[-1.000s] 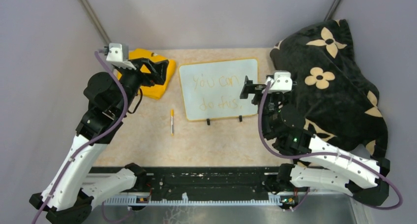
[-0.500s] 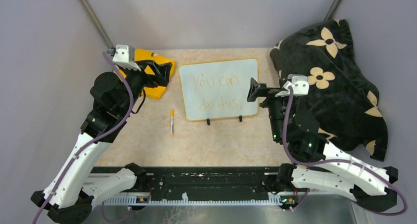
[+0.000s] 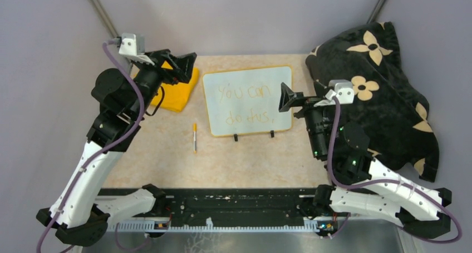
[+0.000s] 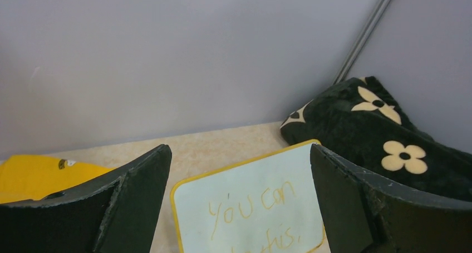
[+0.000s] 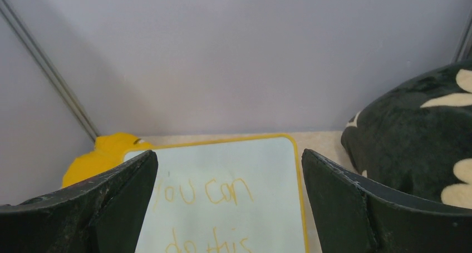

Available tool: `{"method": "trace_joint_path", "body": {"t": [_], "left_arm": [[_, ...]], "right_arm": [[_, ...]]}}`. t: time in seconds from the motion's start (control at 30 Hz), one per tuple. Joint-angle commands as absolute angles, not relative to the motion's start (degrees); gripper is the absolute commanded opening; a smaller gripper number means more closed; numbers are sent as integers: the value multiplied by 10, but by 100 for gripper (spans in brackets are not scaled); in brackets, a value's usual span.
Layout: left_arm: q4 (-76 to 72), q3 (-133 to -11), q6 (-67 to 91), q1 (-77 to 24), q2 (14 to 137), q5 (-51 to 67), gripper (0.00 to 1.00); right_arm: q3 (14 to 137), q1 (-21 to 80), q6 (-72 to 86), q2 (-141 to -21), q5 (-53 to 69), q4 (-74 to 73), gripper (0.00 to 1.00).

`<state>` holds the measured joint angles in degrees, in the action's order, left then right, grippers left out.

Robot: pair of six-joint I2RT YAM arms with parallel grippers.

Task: Write a sentence on the whiteboard
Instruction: Reset both arms

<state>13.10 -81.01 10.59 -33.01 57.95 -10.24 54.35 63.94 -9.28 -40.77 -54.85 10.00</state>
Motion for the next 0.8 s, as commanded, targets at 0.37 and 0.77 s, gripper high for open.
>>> {"method": "trace_joint_path", "body": {"t": [0.37,0.77], "left_arm": [[44,-850,127,-332,566,-75,99],[30,-819,126,-332,543,-99,99]], "right_arm": [[629,637,-109,-434,-454,175,98],[613,637,-113,-430,-469,177,98]]}}
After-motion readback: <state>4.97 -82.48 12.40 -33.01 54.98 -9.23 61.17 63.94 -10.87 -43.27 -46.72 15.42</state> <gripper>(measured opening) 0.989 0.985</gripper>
